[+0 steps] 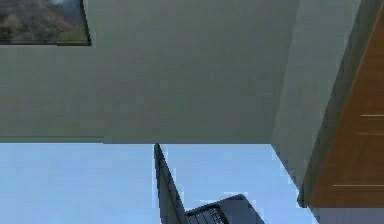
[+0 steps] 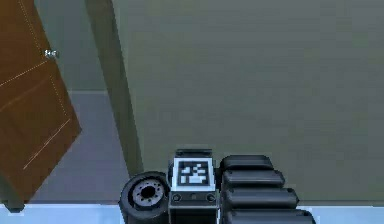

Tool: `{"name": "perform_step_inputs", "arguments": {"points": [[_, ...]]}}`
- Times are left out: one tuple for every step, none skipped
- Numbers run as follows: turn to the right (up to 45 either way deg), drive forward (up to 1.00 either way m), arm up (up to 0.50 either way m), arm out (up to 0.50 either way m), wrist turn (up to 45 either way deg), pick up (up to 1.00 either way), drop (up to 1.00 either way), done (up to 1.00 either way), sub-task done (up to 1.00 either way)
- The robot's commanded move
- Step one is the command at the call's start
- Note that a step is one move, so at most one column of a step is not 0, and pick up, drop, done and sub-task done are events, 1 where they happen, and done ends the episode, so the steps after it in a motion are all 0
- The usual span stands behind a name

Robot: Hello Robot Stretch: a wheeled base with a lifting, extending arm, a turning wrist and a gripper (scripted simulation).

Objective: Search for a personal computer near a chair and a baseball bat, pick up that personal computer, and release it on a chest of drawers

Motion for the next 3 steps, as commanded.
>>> {"name": "perform_step_inputs", "arguments": {"points": [[0.0,0.05,0.0,0.0,0.0,0.0,0.0,0.0,0.0],[-45.0,0.0,0.0,0.0,0.0,0.0,0.0,0.0,0.0],[-12.0,0.0,0.0,0.0,0.0,0.0,0.0,0.0,0.0]]}}
